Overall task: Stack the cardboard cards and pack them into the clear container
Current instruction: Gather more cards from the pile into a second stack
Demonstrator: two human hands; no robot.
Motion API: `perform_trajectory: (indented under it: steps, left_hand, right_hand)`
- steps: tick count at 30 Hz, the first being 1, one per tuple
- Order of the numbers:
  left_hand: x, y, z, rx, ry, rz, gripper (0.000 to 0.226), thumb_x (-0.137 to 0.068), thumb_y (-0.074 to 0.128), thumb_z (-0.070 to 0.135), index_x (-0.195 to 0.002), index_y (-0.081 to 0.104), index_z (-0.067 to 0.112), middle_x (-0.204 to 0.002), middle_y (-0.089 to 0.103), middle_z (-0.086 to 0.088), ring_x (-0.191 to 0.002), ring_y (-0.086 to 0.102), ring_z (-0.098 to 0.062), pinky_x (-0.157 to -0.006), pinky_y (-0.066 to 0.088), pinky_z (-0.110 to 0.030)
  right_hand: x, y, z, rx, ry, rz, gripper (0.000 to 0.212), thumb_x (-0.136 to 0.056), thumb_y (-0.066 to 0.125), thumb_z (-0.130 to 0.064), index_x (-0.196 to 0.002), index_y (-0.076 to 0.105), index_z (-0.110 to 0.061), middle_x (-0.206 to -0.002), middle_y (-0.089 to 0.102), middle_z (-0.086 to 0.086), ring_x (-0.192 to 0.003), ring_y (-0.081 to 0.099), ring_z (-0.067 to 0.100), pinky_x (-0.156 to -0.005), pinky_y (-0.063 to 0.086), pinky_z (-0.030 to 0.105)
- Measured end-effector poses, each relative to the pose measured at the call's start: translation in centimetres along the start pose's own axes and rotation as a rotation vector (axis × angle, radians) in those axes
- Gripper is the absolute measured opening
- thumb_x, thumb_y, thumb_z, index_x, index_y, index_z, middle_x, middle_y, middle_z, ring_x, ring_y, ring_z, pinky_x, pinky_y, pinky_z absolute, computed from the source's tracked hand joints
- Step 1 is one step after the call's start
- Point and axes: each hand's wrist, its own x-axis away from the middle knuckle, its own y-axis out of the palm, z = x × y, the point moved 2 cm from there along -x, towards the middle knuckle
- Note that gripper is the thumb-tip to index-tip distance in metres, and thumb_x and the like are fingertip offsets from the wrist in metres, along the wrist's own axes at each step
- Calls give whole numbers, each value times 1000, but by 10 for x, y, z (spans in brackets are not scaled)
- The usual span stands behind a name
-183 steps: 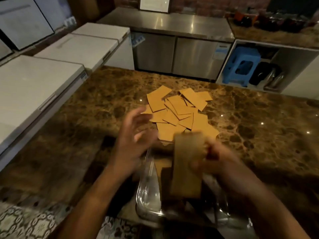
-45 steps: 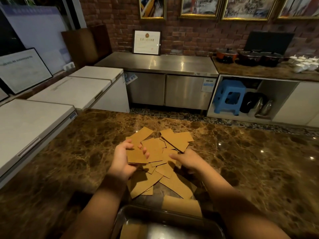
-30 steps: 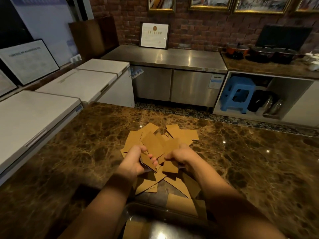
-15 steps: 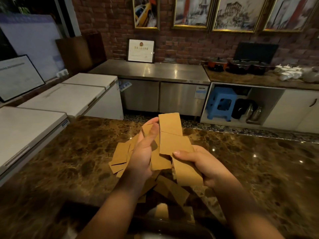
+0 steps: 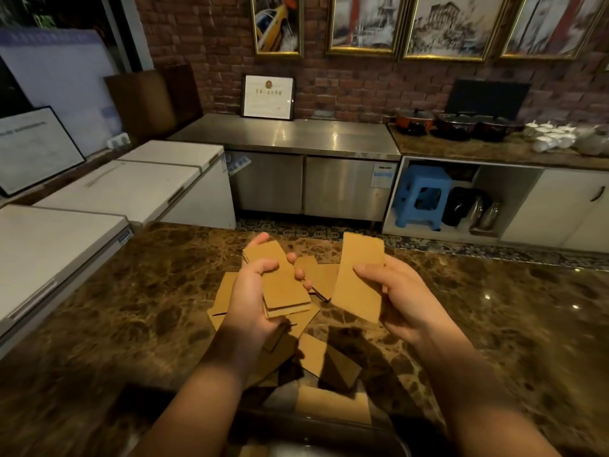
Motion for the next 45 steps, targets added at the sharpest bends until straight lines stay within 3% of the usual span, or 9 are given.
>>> perform_trajectory:
  steps: [6, 12, 18, 20, 24, 29, 33, 36, 45]
  left_hand:
    - [1, 0, -9, -223, -70, 89, 18, -98, 60, 40, -107, 69, 27, -86, 77, -16, -64, 70, -31, -55, 58, -43]
    - [4, 6, -15, -397, -79, -48, 49, -71, 72, 64, -114, 70, 42, -106, 78, -8, -92, 76, -32, -69, 60, -49]
    - [-1, -8, -32, -153, -122, 6, 41, -90, 56, 7, -125, 63, 27, -113, 74, -21, -90, 75, -38, -67, 61, -46]
    - [-5, -28, -28, 62, -126, 101, 36, -98, 44, 7, -126, 57, 25, -111, 74, -24, -86, 75, -39, -68, 62, -50]
    - [-11, -68, 0, 119, -43, 250, 30, -102, 41, 12, -126, 53, 26, -105, 70, -23, -79, 70, -32, -70, 61, -50]
    - [-13, -88, 5, 18, -128, 333, 34, -99, 52, 24, -133, 53, 22, -84, 62, -12, -67, 60, -25, -64, 54, -37]
    - [-12, -90, 5, -18, -100, 318, 25, -101, 48, 18, -124, 56, 23, -84, 65, -16, -63, 64, -28, -57, 58, -38]
    - [-13, -89, 10, -33, -92, 324, 25, -101, 48, 18, -123, 57, 24, -86, 66, -17, -62, 65, -29, -56, 58, -38]
    - [-10, -78, 5, -34, -92, 362, 25, -101, 49, 18, -123, 58, 25, -88, 67, -17, -62, 66, -29, -54, 59, -38]
  right_hand:
    - [1, 1, 0, 270, -577, 97, 26, -80, 76, -5, -85, 75, -30, -104, 78, -10, -114, 67, 14, -89, 54, 27]
    - [9, 9, 29, 714, -788, 56, 24, -58, 93, -30, -76, 79, -39, -159, 28, -16, -153, 7, 9, -113, 11, 23]
    - [-16, 20, 59, 998, -567, -90, 51, -89, 75, -14, -92, 70, -65, -163, 1, -27, -143, -23, -11, -108, -10, 7]
    - [-34, 16, 66, 1084, -472, -127, 67, -96, 55, 1, -107, 64, -65, -163, 9, -25, -145, -14, -8, -115, -11, 20]
    - [-94, -22, 61, 1004, -265, 145, 51, -99, 52, -8, -142, 48, -36, -156, 41, -2, -135, 43, 7, -114, 34, 26]
    - [-176, -45, 71, 1279, 60, 64, 102, -81, 72, -58, -159, 18, -19, -167, 21, 7, -154, 7, 33, -122, 15, 51]
    - [-208, -40, 80, 1370, 135, 49, 126, -59, 82, -69, -158, 15, -28, -165, 24, 7, -152, 11, 37, -119, 17, 58]
    - [-211, -32, 84, 1606, 140, 0, 108, -57, 82, -68, -146, 41, -20, -153, 40, 8, -142, 28, 36, -113, 27, 55]
    - [-141, -48, 47, 1210, 140, 49, 47, -75, 86, -15, -118, 67, -17, -97, 68, -4, -97, 63, 19, -77, 46, 29]
